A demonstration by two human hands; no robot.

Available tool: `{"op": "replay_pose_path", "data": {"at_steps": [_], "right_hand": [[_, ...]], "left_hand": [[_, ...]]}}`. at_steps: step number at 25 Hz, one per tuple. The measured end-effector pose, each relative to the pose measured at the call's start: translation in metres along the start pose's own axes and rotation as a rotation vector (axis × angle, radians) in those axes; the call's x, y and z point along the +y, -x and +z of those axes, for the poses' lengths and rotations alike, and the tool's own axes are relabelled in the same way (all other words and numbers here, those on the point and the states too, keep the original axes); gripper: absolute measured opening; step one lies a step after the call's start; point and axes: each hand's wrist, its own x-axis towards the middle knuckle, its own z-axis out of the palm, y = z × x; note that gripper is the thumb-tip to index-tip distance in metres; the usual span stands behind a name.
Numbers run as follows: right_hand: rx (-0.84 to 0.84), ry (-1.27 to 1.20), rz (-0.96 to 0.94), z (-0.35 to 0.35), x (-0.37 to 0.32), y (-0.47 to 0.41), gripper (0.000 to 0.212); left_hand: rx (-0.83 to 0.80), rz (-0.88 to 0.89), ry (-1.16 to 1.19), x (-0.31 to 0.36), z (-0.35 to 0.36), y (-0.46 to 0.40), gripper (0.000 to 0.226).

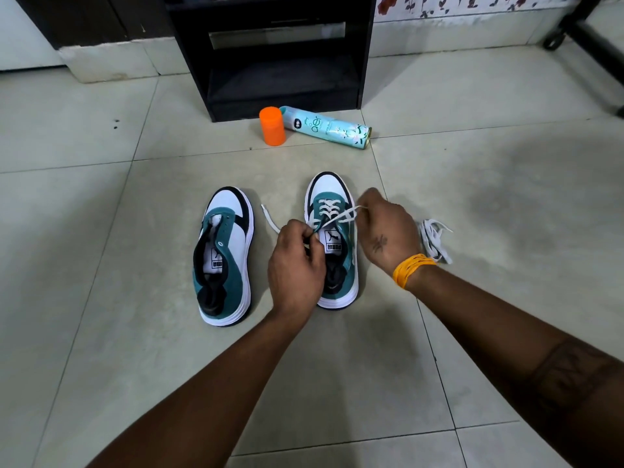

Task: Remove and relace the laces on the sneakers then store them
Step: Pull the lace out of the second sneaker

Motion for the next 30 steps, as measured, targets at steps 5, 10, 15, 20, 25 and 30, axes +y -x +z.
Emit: {"op": "replay_pose_path", "data": {"at_steps": [5,10,15,20,25,30], "right_hand": [[-0.011,-0.192,0.161,-0.004,0.006,0.004,0.023],[-0.103,0.277,-0.259,-0.004,-0.013,0.003,0.020],[-0.032,-0.046,0.182,-0.005,0.006,0.001,0.018],[-0.103,0.272,-0.307,-0.006,-0.015,0.002,0.031],[-0.033,0.198,-0.014,-0.004,0.000,-0.001,0.017],[-0.045,-0.004,0.014,-0.004,-0.003,0.003,0.027]], "left_hand": [[0.004,0.002,0.005,-0.001,0.001,0.001,0.008],[0.004,0.008,0.005,-0.001,0.003,0.001,0.007],[0.010,-0.007,0.012,0.001,0.003,0.003,0.007],[0.007,-0.002,0.011,-0.001,0.004,0.003,0.007],[0.010,0.009,0.022,-0.001,0.004,0.003,0.007],[0.009,0.007,0.031,-0.002,0.004,0.003,0.009]]}}
